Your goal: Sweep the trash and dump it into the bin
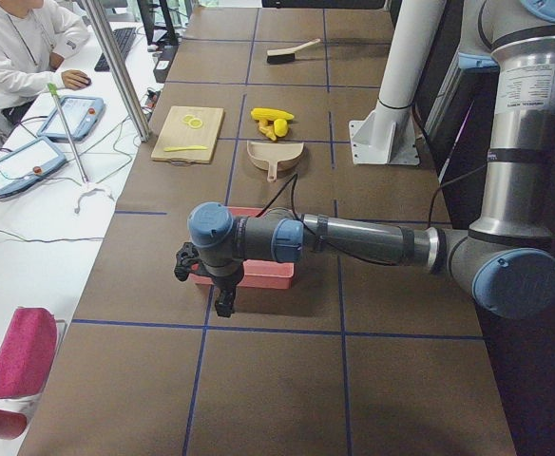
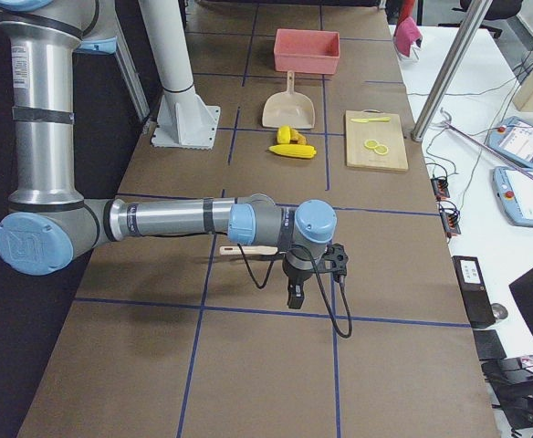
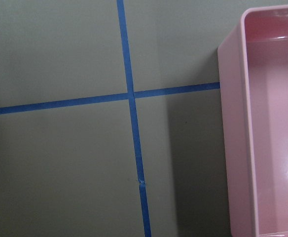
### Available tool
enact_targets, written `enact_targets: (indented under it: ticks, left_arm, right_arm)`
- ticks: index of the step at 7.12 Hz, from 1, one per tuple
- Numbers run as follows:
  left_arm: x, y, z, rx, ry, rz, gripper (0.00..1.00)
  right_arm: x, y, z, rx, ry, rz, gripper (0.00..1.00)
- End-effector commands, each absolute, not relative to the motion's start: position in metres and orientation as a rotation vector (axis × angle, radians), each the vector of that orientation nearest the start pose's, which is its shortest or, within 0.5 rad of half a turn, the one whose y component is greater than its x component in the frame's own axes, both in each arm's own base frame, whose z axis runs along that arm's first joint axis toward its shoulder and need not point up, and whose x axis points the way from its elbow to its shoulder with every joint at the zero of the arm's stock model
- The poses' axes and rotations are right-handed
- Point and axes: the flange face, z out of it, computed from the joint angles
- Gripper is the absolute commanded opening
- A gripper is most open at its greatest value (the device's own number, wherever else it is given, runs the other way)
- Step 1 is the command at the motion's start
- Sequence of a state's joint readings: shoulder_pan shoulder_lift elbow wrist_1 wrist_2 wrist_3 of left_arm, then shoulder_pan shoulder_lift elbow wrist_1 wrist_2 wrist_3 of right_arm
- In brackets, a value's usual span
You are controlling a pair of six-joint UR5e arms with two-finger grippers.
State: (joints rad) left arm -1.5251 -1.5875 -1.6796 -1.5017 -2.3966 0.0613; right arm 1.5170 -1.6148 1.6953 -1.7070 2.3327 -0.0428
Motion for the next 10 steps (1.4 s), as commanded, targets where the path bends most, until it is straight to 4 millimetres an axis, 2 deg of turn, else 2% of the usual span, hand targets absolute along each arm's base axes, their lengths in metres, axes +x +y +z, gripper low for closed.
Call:
enact_targets:
  ticks: [1,3,4,6,8,9,10]
  left_arm:
    - [-0.035,-0.484,0.595,0.143,0.822,0.193,1.00]
    - [-0.035,-0.471,0.596,0.142,0.824,0.189,1.00]
    - [-0.035,-0.473,0.594,0.149,0.824,0.199,1.00]
    - [-0.028,-0.481,0.567,0.243,0.821,0.251,1.00]
    - [0.004,-0.489,0.531,0.302,0.872,0.312,0.99]
    - [0.013,-0.488,0.504,0.336,0.901,0.316,0.99]
    - [0.042,-0.489,0.493,0.338,0.917,0.372,1.00]
  right_arm:
    - [0.039,-0.472,0.635,-0.043,-0.762,-0.071,1.00]
    - [0.039,-0.473,0.633,-0.044,-0.760,-0.065,1.00]
    - [0.038,-0.473,0.631,-0.047,-0.764,-0.046,1.00]
    - [0.038,-0.473,0.625,-0.036,-0.771,-0.049,1.00]
    - [0.037,-0.473,0.612,-0.013,-0.772,-0.057,1.00]
    - [0.035,-0.473,0.607,-0.007,-0.772,-0.064,1.00]
    - [0.032,-0.473,0.600,0.003,-0.778,-0.071,1.00]
